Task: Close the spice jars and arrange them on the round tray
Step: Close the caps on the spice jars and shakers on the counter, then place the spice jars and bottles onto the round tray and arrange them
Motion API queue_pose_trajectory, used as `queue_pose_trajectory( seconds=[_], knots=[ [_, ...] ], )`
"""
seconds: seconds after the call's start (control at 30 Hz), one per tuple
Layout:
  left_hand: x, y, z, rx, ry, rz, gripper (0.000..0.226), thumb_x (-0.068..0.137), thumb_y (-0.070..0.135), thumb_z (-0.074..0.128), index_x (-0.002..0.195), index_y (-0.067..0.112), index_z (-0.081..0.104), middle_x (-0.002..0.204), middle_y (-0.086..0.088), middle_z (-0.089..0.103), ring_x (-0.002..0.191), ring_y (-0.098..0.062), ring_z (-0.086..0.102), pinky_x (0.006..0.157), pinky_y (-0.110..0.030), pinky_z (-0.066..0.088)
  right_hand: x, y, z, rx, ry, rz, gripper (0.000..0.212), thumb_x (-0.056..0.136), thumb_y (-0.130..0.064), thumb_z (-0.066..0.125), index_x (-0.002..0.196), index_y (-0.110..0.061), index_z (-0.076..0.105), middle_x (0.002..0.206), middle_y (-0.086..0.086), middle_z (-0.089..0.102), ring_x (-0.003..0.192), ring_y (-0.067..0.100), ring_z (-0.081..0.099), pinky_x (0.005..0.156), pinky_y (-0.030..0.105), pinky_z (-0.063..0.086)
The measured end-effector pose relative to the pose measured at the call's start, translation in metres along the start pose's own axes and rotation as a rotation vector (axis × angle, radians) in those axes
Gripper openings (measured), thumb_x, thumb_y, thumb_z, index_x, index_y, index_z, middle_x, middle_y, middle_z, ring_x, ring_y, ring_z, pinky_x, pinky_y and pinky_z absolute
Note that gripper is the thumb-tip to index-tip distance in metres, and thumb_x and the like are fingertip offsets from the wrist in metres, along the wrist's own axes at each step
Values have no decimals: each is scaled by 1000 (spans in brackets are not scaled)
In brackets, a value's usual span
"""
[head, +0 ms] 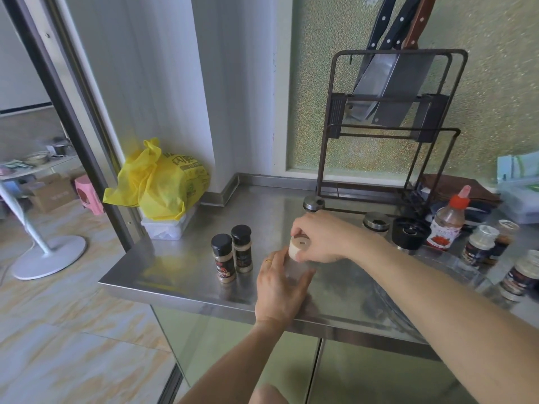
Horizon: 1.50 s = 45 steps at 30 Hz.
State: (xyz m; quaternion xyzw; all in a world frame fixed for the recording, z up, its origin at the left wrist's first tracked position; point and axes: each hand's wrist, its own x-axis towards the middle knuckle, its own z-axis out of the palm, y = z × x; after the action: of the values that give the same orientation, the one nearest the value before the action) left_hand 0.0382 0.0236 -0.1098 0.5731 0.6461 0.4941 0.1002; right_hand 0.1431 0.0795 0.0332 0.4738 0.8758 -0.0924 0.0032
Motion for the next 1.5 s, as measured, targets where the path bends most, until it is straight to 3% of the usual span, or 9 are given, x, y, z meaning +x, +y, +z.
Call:
queue_pose_trajectory(
  seconds=[0.1, 0.3, 0.53, 0.73, 0.87, 0.97, 1.07, 1.33, 1.5],
  knots=[
    [1, 0, 0, -5, 38, -37, 51, 79, 40, 82, 120, 14, 65, 109, 0, 69, 103, -22, 62, 85, -22, 39, 3, 0, 12, 57, 125, 13, 35, 68, -37, 68, 91, -12, 73, 89, 14, 75, 89, 35, 69, 71, 45, 59],
    [3, 0, 0, -17, 132, -111, 43, 79, 20, 81, 118, 10, 66, 107, -6, 71, 104, -29, 63, 84, -26, 40, 5, -16, 38, 56, 385, 10, 27, 80, -40, 71, 89, -15, 73, 86, 6, 76, 83, 30, 67, 66, 35, 46],
    [5, -5, 4, 41, 91, -158, 28, 84, 15, 70, 111, 8, 62, 102, -9, 70, 100, -35, 63, 80, -39, 44, 7, -27, 57, 142, 500, 78, 28, 89, -40, 68, 104, -17, 73, 99, 5, 76, 91, 27, 68, 71, 32, 44],
    [0, 5, -2, 51, 35, -155, 48, 85, 12, 69, 129, 12, 51, 109, -14, 70, 102, -43, 64, 80, -44, 46, -19, -16, 69, 347, 440, 124, 68, 89, -42, 69, 148, -20, 42, 134, 10, 63, 121, 33, 60, 99, 44, 51],
    [-28, 29, -10, -14, 153, -199, 76, 82, 23, 82, 146, 12, 42, 148, -14, 52, 137, -35, 47, 109, -44, 39, -68, 13, 73, 426, 507, 141, 63, 93, -44, 64, 149, -24, 41, 141, 0, 56, 124, 21, 58, 103, 41, 49],
    [-58, 53, -8, -74, 297, 56, 59, 86, 16, 80, 138, 8, 53, 139, -9, 54, 133, -25, 50, 111, -29, 36, -109, 39, 80, 449, 580, 190, 52, 92, -47, 66, 139, -29, 51, 130, -12, 61, 110, 8, 62, 98, 32, 51],
    [-67, 78, 12, -121, 124, 297, 41, 88, 18, 78, 125, 9, 62, 127, -1, 58, 124, -15, 56, 107, -22, 41, -142, 69, 87, 508, 614, 303, 41, 88, -46, 72, 124, -30, 61, 112, -19, 65, 96, 2, 64, 87, 29, 55],
    [-50, 156, 67, -179, -139, 308, 37, 87, 27, 77, 120, 24, 61, 122, 11, 55, 115, -7, 54, 97, -2, 31, -215, 158, 74, 504, 736, 659, 32, 90, -42, 72, 117, -29, 65, 107, -17, 69, 90, 0, 66, 86, 29, 58],
    [-57, 212, 115, -197, -352, 363, 40, 88, 37, 74, 124, 27, 60, 118, 16, 55, 109, -5, 56, 94, -23, 48, -253, 225, 59, 523, 882, 897, 25, 88, -30, 75, 112, -22, 68, 108, -8, 73, 83, 11, 68, 83, 32, 54]
  ],
)
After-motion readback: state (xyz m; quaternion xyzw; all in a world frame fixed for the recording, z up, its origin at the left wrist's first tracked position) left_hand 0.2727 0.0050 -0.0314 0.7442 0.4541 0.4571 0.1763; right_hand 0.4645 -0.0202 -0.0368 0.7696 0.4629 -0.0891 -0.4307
